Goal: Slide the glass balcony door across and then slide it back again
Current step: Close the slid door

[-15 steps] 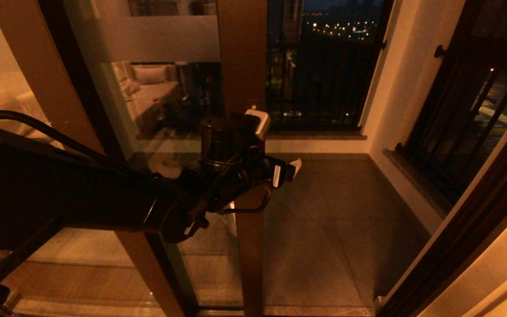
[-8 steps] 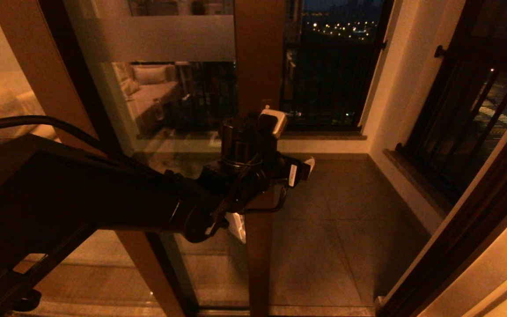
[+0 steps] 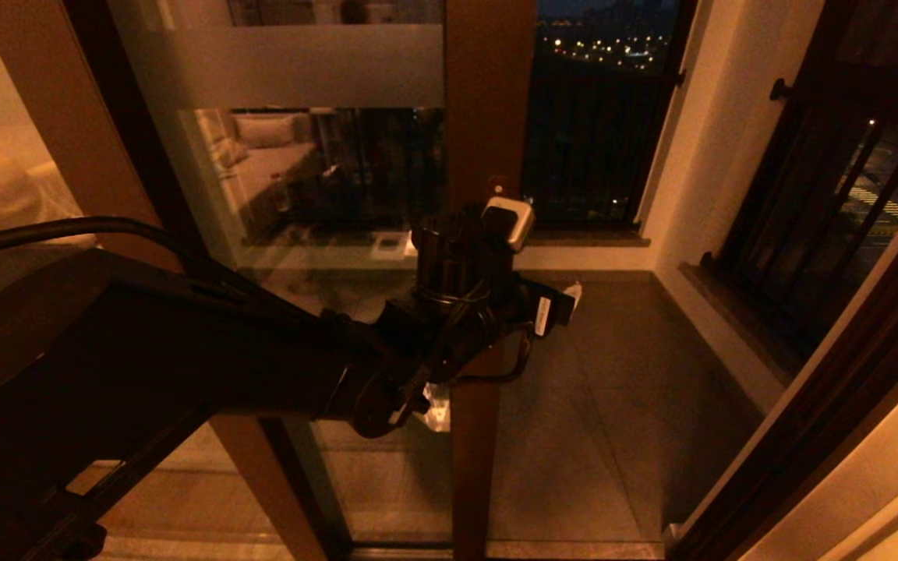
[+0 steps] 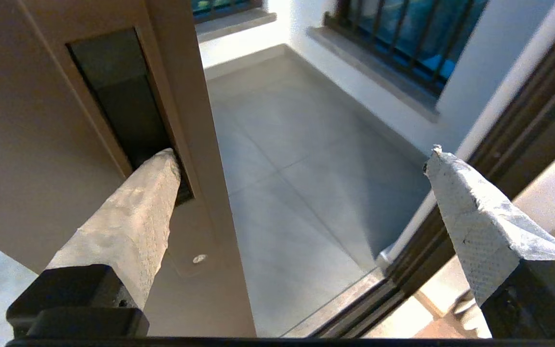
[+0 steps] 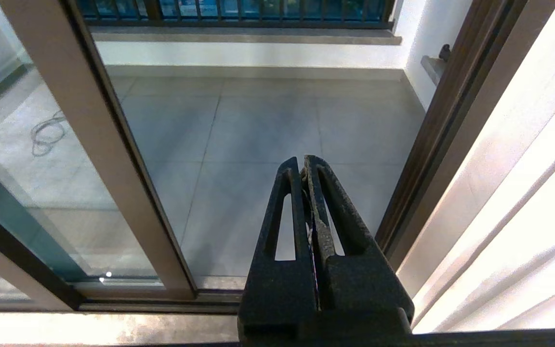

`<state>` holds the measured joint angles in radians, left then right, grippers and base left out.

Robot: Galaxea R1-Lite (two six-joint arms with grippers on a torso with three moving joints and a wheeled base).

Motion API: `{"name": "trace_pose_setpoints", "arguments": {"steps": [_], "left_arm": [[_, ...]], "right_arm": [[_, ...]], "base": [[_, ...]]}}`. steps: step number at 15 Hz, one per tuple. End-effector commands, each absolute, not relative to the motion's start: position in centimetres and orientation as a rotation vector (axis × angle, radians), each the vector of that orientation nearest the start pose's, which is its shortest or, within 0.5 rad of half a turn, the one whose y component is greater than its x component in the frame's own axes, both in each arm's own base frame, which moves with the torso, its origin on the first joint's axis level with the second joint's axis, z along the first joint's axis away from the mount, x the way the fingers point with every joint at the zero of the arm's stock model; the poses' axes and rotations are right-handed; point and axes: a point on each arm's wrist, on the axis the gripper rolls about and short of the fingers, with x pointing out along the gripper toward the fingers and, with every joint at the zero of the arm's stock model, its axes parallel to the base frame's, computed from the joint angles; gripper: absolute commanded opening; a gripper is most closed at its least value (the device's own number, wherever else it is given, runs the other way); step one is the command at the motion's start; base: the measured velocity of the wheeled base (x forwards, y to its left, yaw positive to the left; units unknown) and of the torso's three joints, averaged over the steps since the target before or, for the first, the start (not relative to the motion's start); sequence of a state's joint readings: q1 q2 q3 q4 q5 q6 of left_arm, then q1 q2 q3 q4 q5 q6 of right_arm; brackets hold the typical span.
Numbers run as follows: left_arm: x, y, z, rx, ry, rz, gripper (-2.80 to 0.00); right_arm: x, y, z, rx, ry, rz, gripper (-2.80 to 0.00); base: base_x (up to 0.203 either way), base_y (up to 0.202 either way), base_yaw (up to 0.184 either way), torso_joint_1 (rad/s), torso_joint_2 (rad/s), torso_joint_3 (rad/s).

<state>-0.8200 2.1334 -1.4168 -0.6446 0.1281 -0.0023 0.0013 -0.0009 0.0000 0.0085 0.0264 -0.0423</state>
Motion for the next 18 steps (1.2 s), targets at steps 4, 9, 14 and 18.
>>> {"name": "trace_pose_setpoints", "arguments": {"steps": [4, 9, 14, 18], "left_arm": [[29.7, -33.0, 18.7, 0.033, 0.069, -0.713, 0.00], [29.2, -32.8, 19.5, 0.027, 0.052, -0.659, 0.00], [25.7, -29.4, 22.7, 0.014, 0.030, -0.605, 0.00], [20.1, -22.3, 29.0, -0.069, -0.091, -0.491, 0.00]], "right_arm": [[-2.3, 0.1, 7.4, -0.043, 0.009, 0.029, -2.80], [-2.3, 0.1, 7.4, -0.043, 0.010, 0.028, -2.80], [-2.3, 0.1, 7.4, -0.043, 0.010, 0.029, -2.80], [-2.3, 0.1, 7.4, -0.043, 0.010, 0.028, -2.80]], "base": [[0.000, 0.000, 0.000, 0.000, 0.00, 0.000], [0.000, 0.000, 0.000, 0.000, 0.00, 0.000], [0.000, 0.000, 0.000, 0.000, 0.00, 0.000], [0.000, 0.000, 0.000, 0.000, 0.00, 0.000]]}}
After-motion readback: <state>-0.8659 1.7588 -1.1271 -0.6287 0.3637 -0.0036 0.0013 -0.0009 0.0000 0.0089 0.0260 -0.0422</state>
